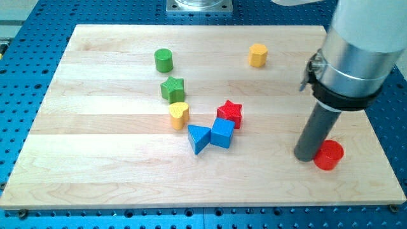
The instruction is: Push the yellow hexagon right to the green circle
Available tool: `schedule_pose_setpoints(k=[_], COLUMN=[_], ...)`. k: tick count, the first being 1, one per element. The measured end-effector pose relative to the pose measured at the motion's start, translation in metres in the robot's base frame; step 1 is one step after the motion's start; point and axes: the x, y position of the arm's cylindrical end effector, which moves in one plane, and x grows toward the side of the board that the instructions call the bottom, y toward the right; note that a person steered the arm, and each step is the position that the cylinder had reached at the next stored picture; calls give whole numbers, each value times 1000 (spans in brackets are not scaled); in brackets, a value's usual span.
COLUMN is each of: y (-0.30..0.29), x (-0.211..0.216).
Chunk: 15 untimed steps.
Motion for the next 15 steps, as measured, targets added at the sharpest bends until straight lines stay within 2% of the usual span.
schedule_pose_setpoints(k=[1, 2, 3, 5, 6, 7, 8, 9, 10, 11, 12, 13, 14, 15], y=[1, 9, 25, 22, -52, -153, -166, -200, -265, -293, -295, -314, -367, -373], x=[-25, -2, -3, -206, -252, -252, -240, -203, -190, -197, -199, -175, -154, -191])
